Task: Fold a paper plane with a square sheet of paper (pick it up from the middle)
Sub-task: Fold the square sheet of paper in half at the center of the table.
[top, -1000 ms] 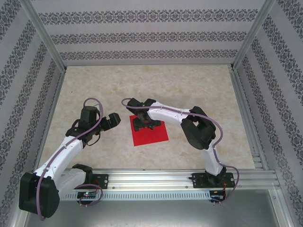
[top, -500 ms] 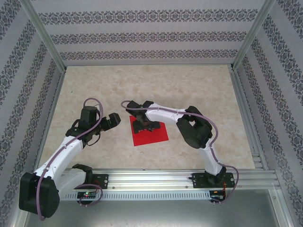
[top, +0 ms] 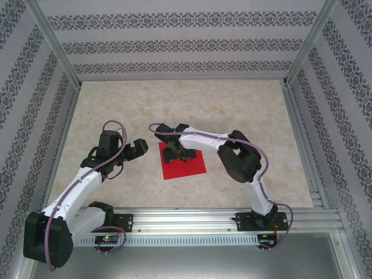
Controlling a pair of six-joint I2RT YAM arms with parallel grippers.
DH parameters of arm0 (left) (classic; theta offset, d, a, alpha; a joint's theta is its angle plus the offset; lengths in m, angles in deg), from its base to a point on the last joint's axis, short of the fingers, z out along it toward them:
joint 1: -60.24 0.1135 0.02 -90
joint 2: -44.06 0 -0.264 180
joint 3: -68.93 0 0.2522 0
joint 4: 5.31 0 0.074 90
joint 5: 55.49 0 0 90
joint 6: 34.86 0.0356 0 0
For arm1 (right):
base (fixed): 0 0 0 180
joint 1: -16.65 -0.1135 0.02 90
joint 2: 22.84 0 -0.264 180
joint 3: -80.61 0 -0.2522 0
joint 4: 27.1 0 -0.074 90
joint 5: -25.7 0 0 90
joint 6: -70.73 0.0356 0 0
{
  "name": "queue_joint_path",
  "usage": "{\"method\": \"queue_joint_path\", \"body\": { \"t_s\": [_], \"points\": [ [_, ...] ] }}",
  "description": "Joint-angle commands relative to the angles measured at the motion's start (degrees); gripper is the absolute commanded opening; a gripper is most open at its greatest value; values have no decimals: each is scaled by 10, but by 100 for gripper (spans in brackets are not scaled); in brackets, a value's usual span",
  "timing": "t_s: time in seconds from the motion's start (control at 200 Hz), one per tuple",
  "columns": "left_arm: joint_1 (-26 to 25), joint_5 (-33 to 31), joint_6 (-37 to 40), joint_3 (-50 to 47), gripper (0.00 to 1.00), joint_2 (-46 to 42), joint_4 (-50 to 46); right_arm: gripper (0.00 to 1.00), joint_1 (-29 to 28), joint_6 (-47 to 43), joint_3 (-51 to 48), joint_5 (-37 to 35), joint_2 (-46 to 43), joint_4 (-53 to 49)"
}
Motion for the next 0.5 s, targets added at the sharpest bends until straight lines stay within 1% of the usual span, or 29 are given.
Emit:
{"method": "queue_joint_path", "body": {
  "t_s": [0.0,0.15,0.495],
  "points": [
    [7,6,3,4,100,-3,4,95,-3,-16,25,-15,-29,-16],
    [7,16,6,1,100,1,10,98,10,-14,17,-13,-41,5],
    [8,22,12,4,100,0,4,98,20,-31,18,11,16,15]
  ]
}}
